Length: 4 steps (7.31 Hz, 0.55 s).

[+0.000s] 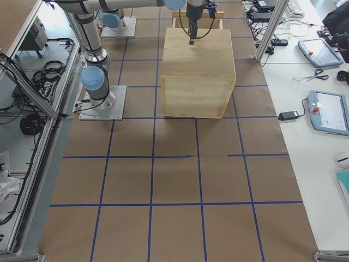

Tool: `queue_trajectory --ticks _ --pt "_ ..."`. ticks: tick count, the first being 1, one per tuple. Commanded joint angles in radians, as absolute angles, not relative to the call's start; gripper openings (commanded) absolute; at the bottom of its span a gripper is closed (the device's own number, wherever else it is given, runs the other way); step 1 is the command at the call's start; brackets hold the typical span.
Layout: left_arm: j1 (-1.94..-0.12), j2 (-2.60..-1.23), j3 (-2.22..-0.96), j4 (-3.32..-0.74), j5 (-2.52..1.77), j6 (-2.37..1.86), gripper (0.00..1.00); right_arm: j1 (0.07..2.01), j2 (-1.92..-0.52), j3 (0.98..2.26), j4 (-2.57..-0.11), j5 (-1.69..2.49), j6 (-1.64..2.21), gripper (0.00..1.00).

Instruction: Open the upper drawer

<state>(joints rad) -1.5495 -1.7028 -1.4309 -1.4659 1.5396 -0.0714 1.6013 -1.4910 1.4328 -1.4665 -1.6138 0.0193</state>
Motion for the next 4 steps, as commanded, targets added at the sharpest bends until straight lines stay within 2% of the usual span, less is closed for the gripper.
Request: queue_trajectory --ticks 1,4 --pt "-1.476 -1.663 -1.453 -1.534 1.542 -0.066 1.00 1.601 -1.491 1.434 -1.466 -1.614 0.020 1.00" --pt "-1.470 -1.631 -1.462 -1.575 1.543 0.006 1.00 1.601 -1.491 1.433 -1.466 -1.614 0.020 1.00"
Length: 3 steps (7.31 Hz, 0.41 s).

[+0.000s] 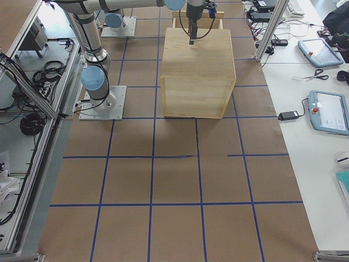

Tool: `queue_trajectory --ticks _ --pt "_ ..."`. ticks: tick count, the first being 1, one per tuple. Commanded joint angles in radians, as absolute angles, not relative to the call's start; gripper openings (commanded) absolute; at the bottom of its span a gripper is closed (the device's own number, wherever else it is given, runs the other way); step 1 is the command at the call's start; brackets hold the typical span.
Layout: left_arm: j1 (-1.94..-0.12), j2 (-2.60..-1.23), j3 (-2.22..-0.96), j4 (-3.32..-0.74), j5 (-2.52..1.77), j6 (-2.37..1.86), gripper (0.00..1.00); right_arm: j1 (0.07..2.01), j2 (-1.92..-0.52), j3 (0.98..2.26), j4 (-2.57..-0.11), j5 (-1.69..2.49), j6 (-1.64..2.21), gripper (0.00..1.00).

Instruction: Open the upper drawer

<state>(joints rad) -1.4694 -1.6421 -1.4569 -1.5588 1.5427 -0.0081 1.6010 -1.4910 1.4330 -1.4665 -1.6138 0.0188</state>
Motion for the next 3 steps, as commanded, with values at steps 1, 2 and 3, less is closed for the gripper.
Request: queue_trajectory --ticks 1,2,3 --pt "-1.471 -1.620 -1.477 -1.574 1.543 0.006 1.00 1.601 -1.491 1.433 -1.466 -1.614 0.020 1.00" --pt "-1.471 -1.615 -1.482 -1.574 1.543 0.006 1.00 1.601 -1.491 1.433 -1.466 -1.614 0.018 1.00" --pt "-1.473 -1.617 -1.482 -1.574 1.543 0.006 1.00 1.601 -1.491 1.433 -1.466 -1.614 0.018 1.00"
